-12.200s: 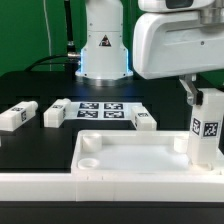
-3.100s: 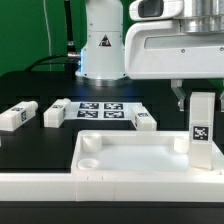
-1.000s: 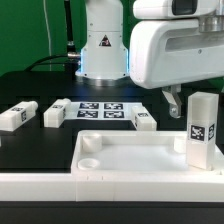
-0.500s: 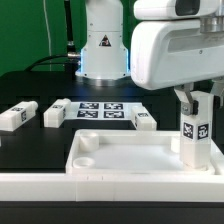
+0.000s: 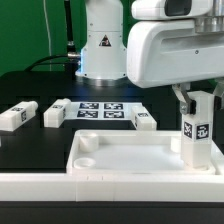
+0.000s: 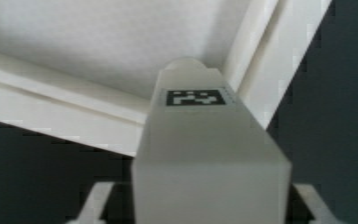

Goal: Assemble desk

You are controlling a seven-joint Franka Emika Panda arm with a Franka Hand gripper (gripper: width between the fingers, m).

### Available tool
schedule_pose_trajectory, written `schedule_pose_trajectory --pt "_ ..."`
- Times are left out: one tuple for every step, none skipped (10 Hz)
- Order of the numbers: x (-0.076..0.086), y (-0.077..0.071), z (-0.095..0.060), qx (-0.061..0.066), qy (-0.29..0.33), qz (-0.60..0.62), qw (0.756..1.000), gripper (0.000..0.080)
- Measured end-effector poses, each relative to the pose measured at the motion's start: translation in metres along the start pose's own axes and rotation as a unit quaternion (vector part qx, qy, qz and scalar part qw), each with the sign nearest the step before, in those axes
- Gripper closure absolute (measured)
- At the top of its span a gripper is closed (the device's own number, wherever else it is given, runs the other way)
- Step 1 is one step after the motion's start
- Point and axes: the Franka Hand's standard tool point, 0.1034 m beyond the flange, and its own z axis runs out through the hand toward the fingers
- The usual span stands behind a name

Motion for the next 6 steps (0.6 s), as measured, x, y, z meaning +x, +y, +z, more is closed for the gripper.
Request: schedule_pose_trajectory --pt "-0.0003 0.0004 0.0002 0.002 0.0 0.031 1.0 0.0511" --pt "-0.0022 0.0012 0.0018 0.009 -0.001 0.085 0.996 0.0509" --pt "-0.0015 0.0024 0.002 0.013 0.004 0.126 0.992 0.0509" --pt "-0.0007 0.0027 0.0022 0.016 0.008 0.166 0.986 0.0509" --pt "0.0002 0.0033 0.0024 0.02 0.014 0.22 0.975 0.0509" --pt "-0.0001 0.0038 0.0025 0.021 0.017 0.26 0.965 0.0509"
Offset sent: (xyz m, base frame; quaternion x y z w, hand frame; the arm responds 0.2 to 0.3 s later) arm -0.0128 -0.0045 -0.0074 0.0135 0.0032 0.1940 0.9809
